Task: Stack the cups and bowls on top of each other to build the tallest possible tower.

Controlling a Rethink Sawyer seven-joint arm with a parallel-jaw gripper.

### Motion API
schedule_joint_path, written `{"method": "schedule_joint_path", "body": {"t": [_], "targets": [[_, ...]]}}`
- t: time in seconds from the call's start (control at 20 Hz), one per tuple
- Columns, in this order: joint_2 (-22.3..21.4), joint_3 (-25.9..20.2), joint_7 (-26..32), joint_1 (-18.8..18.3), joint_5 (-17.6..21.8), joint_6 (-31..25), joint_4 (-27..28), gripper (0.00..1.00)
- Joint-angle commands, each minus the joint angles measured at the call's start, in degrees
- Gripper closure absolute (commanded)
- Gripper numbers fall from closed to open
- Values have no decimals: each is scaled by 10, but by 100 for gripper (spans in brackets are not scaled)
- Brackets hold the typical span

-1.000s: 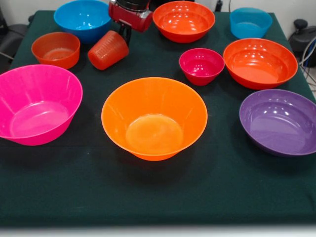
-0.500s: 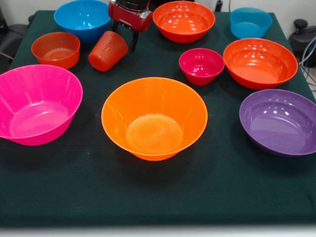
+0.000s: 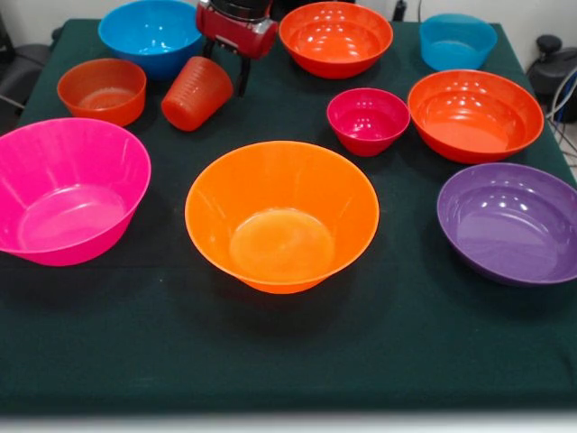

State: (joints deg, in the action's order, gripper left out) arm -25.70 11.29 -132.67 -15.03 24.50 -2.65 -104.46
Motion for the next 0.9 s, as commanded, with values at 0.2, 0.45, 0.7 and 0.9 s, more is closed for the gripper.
{"method": "schedule_joint_path", "body": {"t": [0.2, 0.45, 0.7, 0.9], "targets": [[16, -46, -49, 5, -21, 17, 41, 0], [15, -58, -49, -3, -23, 14, 35, 0], [12, -62, -46, -4, -26, 6, 38, 0], [16, -31, -58, 26, -33, 16, 47, 0]]}}
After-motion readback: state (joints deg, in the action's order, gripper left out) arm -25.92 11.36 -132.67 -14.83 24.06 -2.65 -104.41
